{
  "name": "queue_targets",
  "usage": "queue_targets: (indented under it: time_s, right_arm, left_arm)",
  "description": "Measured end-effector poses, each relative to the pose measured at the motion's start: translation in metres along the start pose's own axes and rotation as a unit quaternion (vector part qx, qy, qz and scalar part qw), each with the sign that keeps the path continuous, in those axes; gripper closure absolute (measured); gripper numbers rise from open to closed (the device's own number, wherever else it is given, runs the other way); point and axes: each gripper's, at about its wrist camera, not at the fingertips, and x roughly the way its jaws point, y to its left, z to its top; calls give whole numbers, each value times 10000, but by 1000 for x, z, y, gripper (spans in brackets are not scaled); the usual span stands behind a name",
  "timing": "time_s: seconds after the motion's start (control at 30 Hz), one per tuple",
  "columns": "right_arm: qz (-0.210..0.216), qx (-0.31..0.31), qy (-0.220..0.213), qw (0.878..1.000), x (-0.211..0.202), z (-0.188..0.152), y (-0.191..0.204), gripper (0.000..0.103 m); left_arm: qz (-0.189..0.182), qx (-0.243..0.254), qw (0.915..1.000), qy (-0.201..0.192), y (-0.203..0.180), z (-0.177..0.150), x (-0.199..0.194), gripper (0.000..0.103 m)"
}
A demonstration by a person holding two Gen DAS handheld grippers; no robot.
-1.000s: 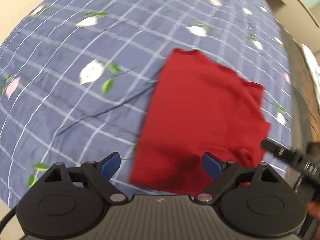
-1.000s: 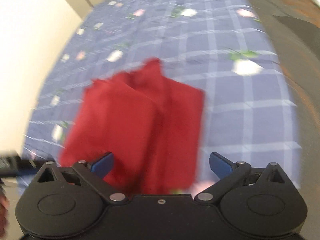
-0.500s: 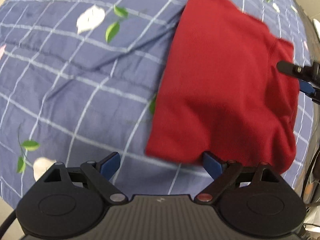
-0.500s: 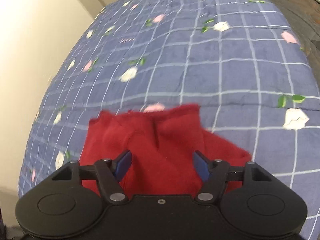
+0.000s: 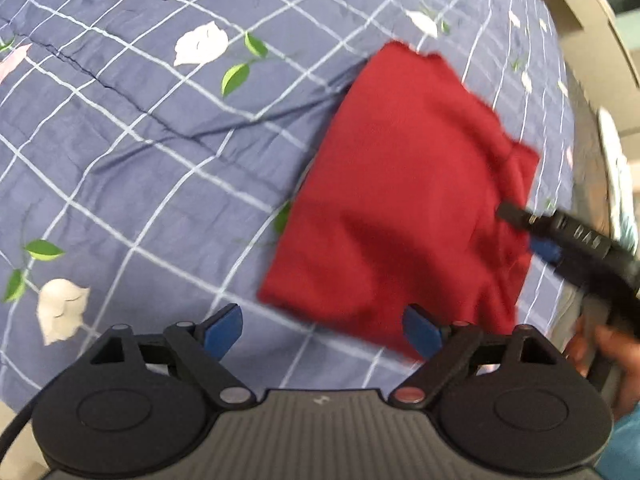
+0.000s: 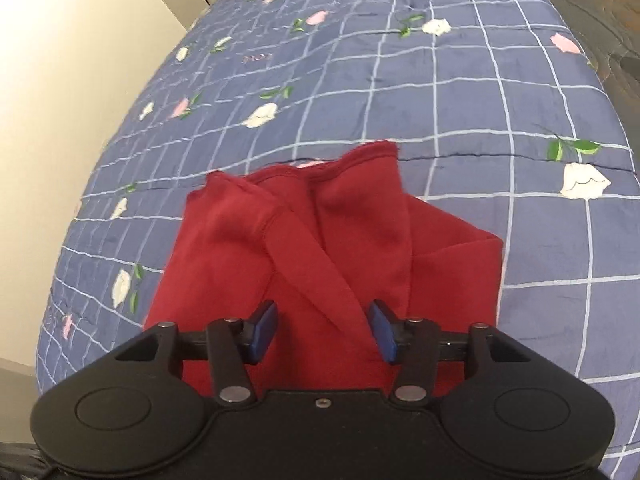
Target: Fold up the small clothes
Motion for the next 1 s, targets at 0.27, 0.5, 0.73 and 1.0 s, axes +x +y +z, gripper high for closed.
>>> queue_targets:
  time_s: [0.27,0.5,0.73,1.0]
  right_arm:
    - [-255,340,-33,9991,-2,-1,-16,38]
    - [-281,-356,-92,9989,-9,-4,-1,92]
    - [-522,-682,-583,9946,-38,21,-7,96]
    - [-818,-673,-208,9942,-16,25,-29,83]
  left_arm:
    - [173,-250,9994,-172,-5,20,15,13]
    - [431,182,9986,242,-17,17,26,15]
    - [326,292,9988,234,-21,4,17,15]
    - [350,273,9989,133,-16,5,9,14]
